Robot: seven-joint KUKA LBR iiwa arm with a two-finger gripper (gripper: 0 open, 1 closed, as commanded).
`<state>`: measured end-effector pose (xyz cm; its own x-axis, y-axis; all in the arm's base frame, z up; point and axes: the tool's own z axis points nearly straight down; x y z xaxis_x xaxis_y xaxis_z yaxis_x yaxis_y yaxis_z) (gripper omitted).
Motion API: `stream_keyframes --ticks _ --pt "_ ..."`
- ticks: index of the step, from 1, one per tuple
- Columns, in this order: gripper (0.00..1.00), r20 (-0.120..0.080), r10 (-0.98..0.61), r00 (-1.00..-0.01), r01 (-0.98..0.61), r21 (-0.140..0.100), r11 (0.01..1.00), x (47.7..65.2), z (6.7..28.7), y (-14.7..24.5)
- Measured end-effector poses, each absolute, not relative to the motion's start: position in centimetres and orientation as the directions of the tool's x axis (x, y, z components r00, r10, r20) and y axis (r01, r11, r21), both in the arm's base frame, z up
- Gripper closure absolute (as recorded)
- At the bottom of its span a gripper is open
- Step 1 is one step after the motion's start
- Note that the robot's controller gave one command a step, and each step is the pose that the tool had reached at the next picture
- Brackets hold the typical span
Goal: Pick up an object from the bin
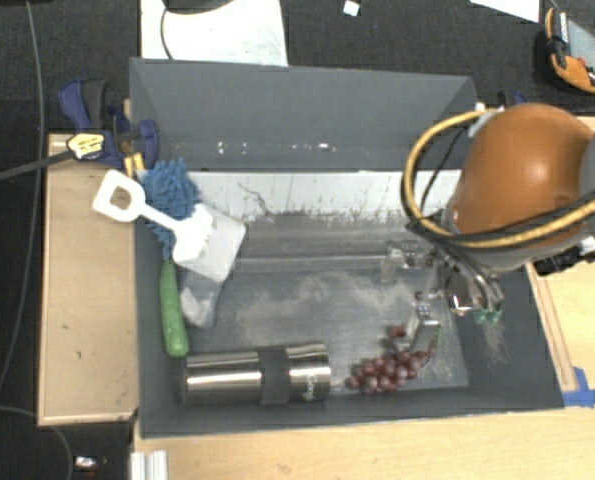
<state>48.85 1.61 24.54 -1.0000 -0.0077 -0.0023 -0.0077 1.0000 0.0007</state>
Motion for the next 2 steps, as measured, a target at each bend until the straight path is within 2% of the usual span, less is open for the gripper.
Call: stream_keyframes --ticks 1,2 --pt "0.0 -0.002 -0.008 -1.0 -0.008 0.001 1.0 48.9 24.5 1.6" --pt "0.0 -0.002 -0.134 -0.991 -0.134 0.0 0.991 48.5 21.8 -1.8"
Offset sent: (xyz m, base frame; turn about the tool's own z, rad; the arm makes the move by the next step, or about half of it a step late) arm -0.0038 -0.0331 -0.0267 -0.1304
